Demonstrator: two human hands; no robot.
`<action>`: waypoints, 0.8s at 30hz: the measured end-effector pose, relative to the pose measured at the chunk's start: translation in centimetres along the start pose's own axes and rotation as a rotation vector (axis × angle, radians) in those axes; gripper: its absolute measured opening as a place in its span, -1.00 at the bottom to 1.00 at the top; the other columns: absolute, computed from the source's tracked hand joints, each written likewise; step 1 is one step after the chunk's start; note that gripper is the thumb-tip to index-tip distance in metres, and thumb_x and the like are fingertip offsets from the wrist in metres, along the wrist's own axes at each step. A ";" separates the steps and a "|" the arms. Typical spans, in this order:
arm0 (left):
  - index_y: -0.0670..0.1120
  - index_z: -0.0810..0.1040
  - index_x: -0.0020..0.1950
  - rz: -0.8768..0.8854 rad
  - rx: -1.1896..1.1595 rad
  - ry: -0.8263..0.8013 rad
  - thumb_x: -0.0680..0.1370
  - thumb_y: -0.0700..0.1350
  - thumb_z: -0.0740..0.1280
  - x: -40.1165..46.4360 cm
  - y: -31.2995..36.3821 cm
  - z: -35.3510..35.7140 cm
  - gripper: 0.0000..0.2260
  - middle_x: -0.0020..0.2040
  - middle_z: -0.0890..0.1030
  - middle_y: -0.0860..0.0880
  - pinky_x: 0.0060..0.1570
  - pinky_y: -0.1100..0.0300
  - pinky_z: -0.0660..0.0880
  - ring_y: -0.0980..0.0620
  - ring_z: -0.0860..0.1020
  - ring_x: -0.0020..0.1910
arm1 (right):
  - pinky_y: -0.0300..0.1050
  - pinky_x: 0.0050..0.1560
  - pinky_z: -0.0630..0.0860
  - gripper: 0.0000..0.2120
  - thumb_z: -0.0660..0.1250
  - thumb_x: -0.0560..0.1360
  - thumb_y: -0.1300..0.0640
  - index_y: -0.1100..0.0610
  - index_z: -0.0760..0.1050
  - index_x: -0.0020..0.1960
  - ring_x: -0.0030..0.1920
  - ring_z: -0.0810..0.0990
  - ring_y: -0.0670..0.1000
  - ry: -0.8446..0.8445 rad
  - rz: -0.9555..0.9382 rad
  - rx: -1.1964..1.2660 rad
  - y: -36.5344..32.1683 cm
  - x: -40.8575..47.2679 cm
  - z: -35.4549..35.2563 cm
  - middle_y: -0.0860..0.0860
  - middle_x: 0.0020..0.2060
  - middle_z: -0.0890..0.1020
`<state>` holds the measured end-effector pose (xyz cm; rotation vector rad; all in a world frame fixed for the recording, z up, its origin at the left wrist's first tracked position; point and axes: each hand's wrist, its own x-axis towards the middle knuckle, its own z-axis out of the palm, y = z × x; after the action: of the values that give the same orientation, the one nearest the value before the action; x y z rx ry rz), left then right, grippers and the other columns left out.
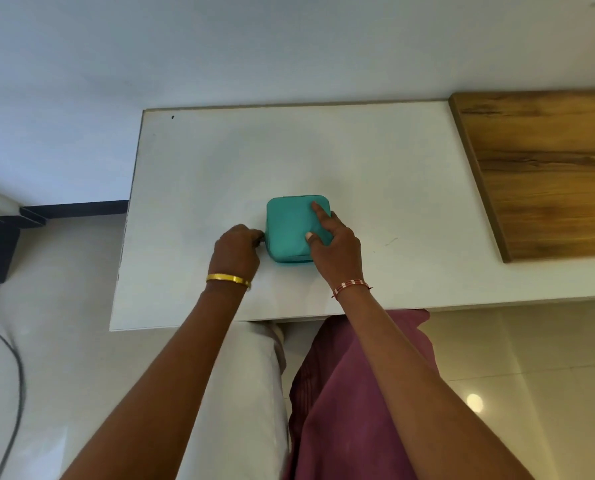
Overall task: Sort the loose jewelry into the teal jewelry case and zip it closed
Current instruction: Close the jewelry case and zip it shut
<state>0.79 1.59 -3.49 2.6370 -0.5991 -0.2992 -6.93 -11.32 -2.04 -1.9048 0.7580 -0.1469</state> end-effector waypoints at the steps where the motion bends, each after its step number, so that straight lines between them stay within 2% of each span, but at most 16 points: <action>1: -0.21 0.60 0.09 0.009 0.001 -0.014 0.47 -0.37 0.20 -0.9 0.1 0.1 -0.73 -0.04 0.60 -0.26 -0.05 0.09 0.43 -0.23 0.55 -0.03 | -0.29 0.33 0.12 -0.52 0.26 0.50 0.27 0.01 0.31 0.39 0.44 0.22 0.03 -0.002 0.004 -0.005 -0.1 0.0 0.0 0.13 0.42 0.30; 5: -0.18 0.58 0.13 -0.005 -0.013 -0.090 0.50 -0.33 0.22 -3.2 0.0 0.4 -0.74 0.02 0.61 -0.22 0.02 0.14 0.43 -0.19 0.55 0.01 | -0.29 0.33 0.13 -0.52 0.24 0.52 0.25 -0.01 0.29 0.40 0.44 0.22 0.04 -0.017 0.021 -0.015 -0.3 -0.1 0.0 0.14 0.43 0.26; 8: -0.17 0.57 0.14 -0.018 -0.020 -0.140 0.52 -0.27 0.23 -3.7 0.6 0.5 -0.76 0.05 0.61 -0.20 0.05 0.17 0.41 -0.15 0.55 0.04 | -0.21 0.38 0.16 -0.52 0.24 0.52 0.24 -0.01 0.28 0.40 0.44 0.23 0.06 -0.025 0.037 -0.017 -0.3 -0.2 0.0 0.14 0.44 0.26; 11: -0.17 0.58 0.14 -0.037 -0.080 -0.121 0.54 -0.20 0.23 -4.5 1.8 0.8 -0.78 0.08 0.61 -0.20 0.10 0.16 0.40 -0.15 0.55 0.06 | -0.16 0.39 0.20 -0.52 0.25 0.52 0.23 -0.01 0.28 0.40 0.42 0.26 0.09 -0.031 0.056 -0.004 -0.5 -0.2 -0.2 0.14 0.44 0.26; 13: -0.17 0.57 0.14 -0.048 -0.119 -0.105 0.54 -0.17 0.24 -5.0 2.4 1.2 -0.77 0.07 0.62 -0.20 0.09 0.18 0.40 -0.14 0.56 0.04 | -0.20 0.35 0.22 -0.52 0.26 0.51 0.22 -0.01 0.30 0.39 0.41 0.28 0.09 -0.038 0.060 -0.004 -0.5 -0.1 -0.3 0.13 0.43 0.28; 16: -0.21 0.59 0.10 -0.100 -0.273 -0.088 0.52 -0.21 0.26 -5.5 2.8 2.0 -0.80 -0.02 0.63 -0.23 -0.01 0.20 0.47 -0.11 0.59 -0.12 | -0.19 0.31 0.32 -0.52 0.30 0.48 0.23 0.01 0.34 0.37 0.36 0.35 0.08 -0.083 0.052 0.007 -0.4 0.2 -1.0 0.11 0.39 0.35; 18: -0.24 0.59 0.07 -0.182 -0.465 -0.103 0.50 -0.26 0.29 -5.9 2.7 2.2 -0.82 -0.09 0.65 -0.25 -0.23 0.41 0.50 0.14 0.58 -0.37 | -0.17 0.24 0.42 -0.53 0.31 0.47 0.27 0.06 0.37 0.35 0.27 0.44 0.05 -0.119 0.072 0.147 -0.3 0.1 -1.8 0.10 0.35 0.41; 20: -0.26 0.58 0.07 -0.245 -0.574 -0.127 0.49 -0.27 0.30 -6.1 2.5 2.4 -0.82 -0.16 0.64 -0.23 -0.36 0.55 0.44 0.29 0.51 -0.52 | -0.23 0.17 0.45 -0.58 0.30 0.47 0.30 0.10 0.42 0.31 0.21 0.48 -0.01 -0.044 0.104 0.293 0.3 -0.6 -2.3 0.07 0.31 0.46; 22: -0.27 0.58 0.07 -0.282 -0.639 -0.130 0.48 -0.27 0.32 -6.0 2.4 2.4 -0.81 -0.24 0.62 -0.16 -0.40 0.56 0.42 0.33 0.48 -0.56 | -0.40 0.06 0.43 -0.70 0.30 0.48 0.28 0.13 0.52 0.20 0.13 0.52 -0.03 0.177 0.100 0.229 1.4 -2.3 -2.2 0.09 0.21 0.54; 24: -0.27 0.59 0.06 -0.323 -0.691 -0.128 0.47 -0.25 0.34 -5.8 2.6 2.1 -0.81 -0.32 0.58 -0.07 -0.43 0.56 0.41 0.30 0.48 -0.58 | -0.56 -0.22 0.38 -0.88 0.32 0.48 0.24 0.21 0.59 -0.02 -0.16 0.54 -0.07 0.327 0.116 0.129 2.2 -4.2 -1.4 0.14 -0.05 0.64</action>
<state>-5.92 1.38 -3.56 2.0337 -0.0658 -0.6435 -11.87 -10.62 -2.31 -1.7300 1.0495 -0.4322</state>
